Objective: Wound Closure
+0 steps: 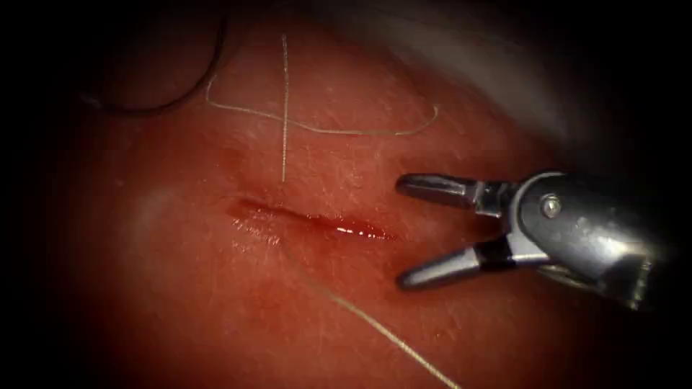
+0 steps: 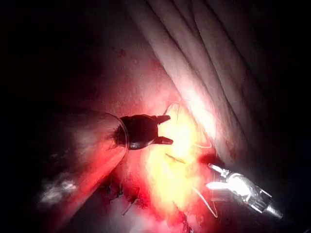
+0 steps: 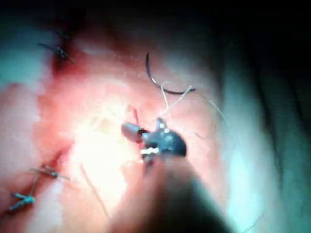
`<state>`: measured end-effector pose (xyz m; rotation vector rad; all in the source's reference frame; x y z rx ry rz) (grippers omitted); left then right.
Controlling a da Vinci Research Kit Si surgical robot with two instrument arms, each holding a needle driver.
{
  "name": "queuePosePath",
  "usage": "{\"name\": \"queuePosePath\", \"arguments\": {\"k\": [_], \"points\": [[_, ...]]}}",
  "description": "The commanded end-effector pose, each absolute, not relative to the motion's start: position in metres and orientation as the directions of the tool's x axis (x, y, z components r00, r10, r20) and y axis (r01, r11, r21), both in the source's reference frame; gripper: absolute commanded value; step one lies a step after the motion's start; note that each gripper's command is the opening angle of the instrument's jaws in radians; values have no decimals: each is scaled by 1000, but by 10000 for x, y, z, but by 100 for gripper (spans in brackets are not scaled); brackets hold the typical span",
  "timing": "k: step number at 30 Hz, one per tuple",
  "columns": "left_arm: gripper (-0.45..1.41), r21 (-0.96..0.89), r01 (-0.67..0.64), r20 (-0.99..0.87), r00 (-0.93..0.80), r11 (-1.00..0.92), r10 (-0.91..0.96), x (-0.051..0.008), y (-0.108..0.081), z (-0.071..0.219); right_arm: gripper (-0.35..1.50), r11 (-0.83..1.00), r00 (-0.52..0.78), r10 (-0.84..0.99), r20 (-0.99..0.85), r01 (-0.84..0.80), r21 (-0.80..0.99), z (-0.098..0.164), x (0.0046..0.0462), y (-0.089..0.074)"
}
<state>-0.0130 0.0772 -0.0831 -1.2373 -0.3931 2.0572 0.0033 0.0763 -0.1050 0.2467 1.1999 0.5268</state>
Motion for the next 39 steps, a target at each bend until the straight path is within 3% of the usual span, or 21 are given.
{"name": "queuePosePath", "arguments": {"k": [1, 6, 16, 22, 27, 39], "points": [[68, -568, -382, -658, -321, -729, 681, -145, 760, -831, 128, 847, 263, 519, -814, -289, 446, -1051, 19, 777], [66, -524, -241, -670, -476, -817, 570, -233, 720, -852, 126, 826, 262, 539, -801, -350, 441, -1057, -27, 801], [53, -404, 5, -730, -605, -915, 319, -375, 658, -888, 131, 819, 264, 541, -799, -381, 429, -1053, -27, 801], [57, -345, 18, -663, -713, -938, 230, -413, 632, -894, 131, 822, 262, 538, -801, -373, 430, -1051, -16, 795], [56, -177, 36, -541, -838, -984, 67, -441, 617, -888, 131, 825, 261, 535, -803, -368, 430, -1049, -8, 791], [52, -55, 75, -425, -904, -996, -45, -453, 602, -831, 131, 826, 263, 535, -803, -364, 431, -1048, -4, 789]]}}
